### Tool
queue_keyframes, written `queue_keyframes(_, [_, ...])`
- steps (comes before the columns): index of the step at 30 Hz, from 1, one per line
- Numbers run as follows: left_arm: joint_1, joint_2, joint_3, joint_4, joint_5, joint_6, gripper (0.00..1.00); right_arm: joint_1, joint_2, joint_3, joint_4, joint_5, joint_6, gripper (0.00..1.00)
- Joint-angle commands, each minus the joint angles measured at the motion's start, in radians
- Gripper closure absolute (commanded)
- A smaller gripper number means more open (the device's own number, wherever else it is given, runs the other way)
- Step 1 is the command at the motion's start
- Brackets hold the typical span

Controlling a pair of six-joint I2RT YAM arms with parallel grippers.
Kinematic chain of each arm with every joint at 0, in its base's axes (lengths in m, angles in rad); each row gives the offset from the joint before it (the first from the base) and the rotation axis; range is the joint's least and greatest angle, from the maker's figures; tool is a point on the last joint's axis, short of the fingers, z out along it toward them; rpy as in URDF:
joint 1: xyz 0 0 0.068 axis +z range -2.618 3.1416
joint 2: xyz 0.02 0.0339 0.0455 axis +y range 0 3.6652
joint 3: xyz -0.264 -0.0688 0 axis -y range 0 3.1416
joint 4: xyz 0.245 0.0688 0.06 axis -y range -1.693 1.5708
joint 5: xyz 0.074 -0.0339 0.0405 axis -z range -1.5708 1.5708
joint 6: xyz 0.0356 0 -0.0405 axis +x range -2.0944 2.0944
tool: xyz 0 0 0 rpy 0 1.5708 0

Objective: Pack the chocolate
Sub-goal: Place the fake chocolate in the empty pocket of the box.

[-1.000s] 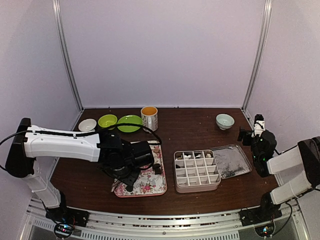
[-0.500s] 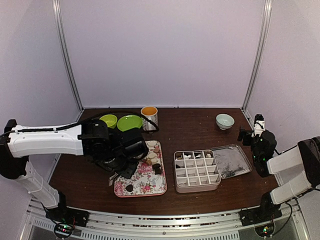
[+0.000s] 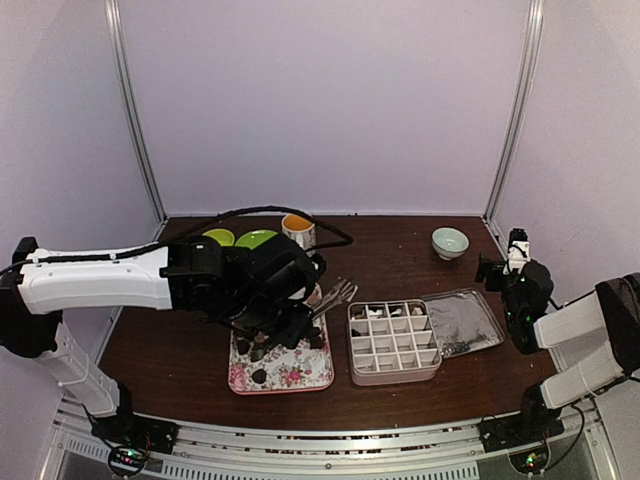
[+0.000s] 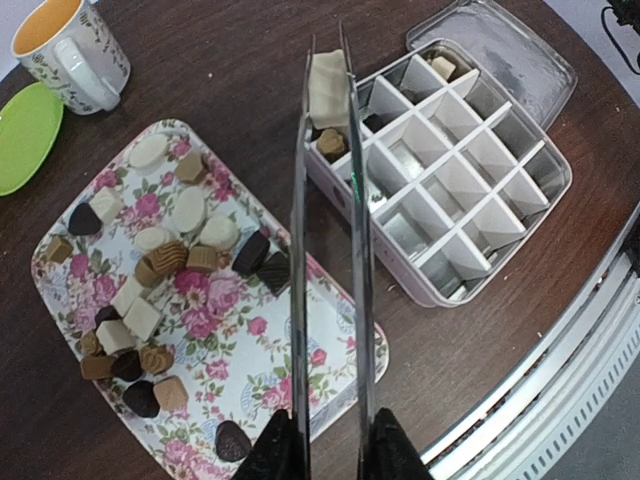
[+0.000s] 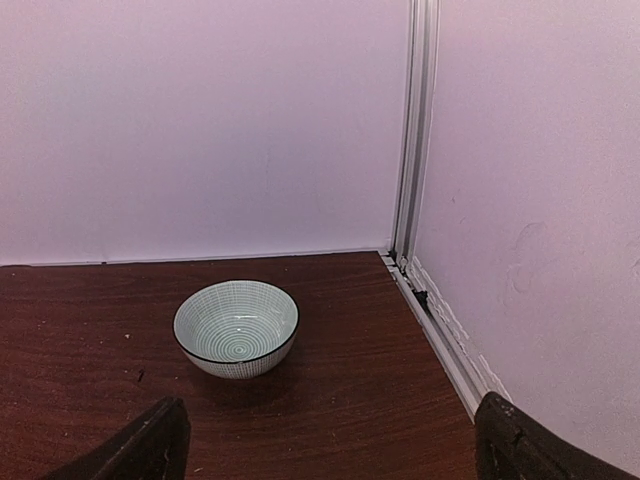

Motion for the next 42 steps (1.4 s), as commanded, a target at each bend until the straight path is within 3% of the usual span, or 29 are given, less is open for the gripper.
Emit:
queue_keyframes(1, [-0.008, 0.060, 0.019, 0.194, 0.053, 0.075, 0.75, -0.005, 0.002, 0.014, 0.001, 0.004, 0.001, 0.00])
queue_keyframes(18, [-0.019, 0.197, -0.004, 0.309, 0.108, 0.075, 0.75, -0.005, 0.002, 0.014, 0.001, 0.004, 0.001, 0.00])
queue_keyframes(31, [-0.028, 0.194, -0.026, 0.315, 0.138, 0.065, 0.67, -0.005, 0.002, 0.013, 0.000, 0.004, 0.001, 0.00])
queue_keyframes(37, [-0.028, 0.179, -0.037, 0.310, 0.123, 0.059, 0.61, -0.004, 0.002, 0.014, 0.001, 0.004, 0.000, 0.00])
queue_keyframes(42, [-0.029, 0.142, -0.033, 0.251, 0.072, 0.037, 0.62, -0.005, 0.002, 0.014, 0.001, 0.004, 0.000, 0.00])
